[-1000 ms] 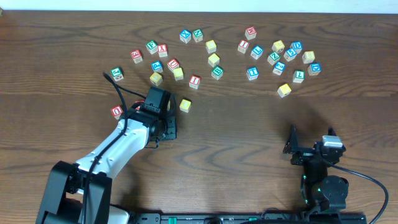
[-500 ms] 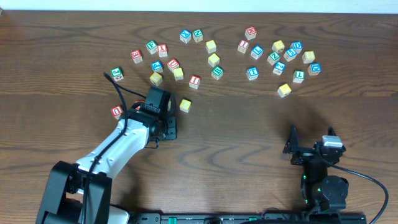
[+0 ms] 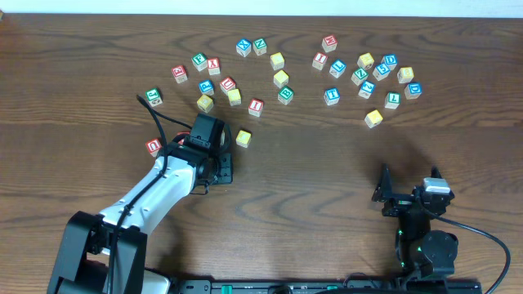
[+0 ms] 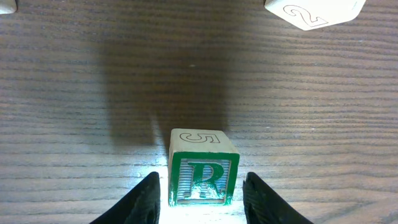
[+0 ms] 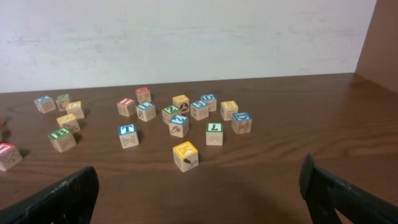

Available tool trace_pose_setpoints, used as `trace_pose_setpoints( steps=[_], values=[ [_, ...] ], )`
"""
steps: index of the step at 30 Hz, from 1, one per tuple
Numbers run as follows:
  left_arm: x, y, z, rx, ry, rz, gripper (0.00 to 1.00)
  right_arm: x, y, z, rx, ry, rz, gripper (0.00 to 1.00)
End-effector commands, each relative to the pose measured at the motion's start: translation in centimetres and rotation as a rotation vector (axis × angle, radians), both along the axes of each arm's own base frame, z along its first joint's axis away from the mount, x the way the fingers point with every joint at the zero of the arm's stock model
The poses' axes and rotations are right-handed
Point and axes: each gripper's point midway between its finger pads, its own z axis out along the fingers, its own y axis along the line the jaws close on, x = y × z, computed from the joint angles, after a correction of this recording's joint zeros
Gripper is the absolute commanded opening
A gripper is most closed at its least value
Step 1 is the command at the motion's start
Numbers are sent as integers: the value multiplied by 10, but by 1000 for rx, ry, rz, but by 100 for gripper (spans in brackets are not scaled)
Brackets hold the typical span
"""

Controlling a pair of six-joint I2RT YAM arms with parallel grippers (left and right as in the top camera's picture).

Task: Spell out ROBOT
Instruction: 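Lower the R block onto the table and open the left gripper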

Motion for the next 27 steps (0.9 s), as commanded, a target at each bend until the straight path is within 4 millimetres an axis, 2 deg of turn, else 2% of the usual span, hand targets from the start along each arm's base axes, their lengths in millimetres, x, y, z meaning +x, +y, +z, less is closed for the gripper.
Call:
trace_pose_setpoints(
  steps=[1,14,27],
  values=[
    [-3,2,-5,10,17,-3,45,0,-2,0,-11,-2,-6,99],
    [0,1,-2,11,4,-25,51,0,-2,0,-12,-1,-6,99],
    [27,-8,31,-2,-61,-52,52,0,-2,0,-12,-1,-6,99]
  ],
)
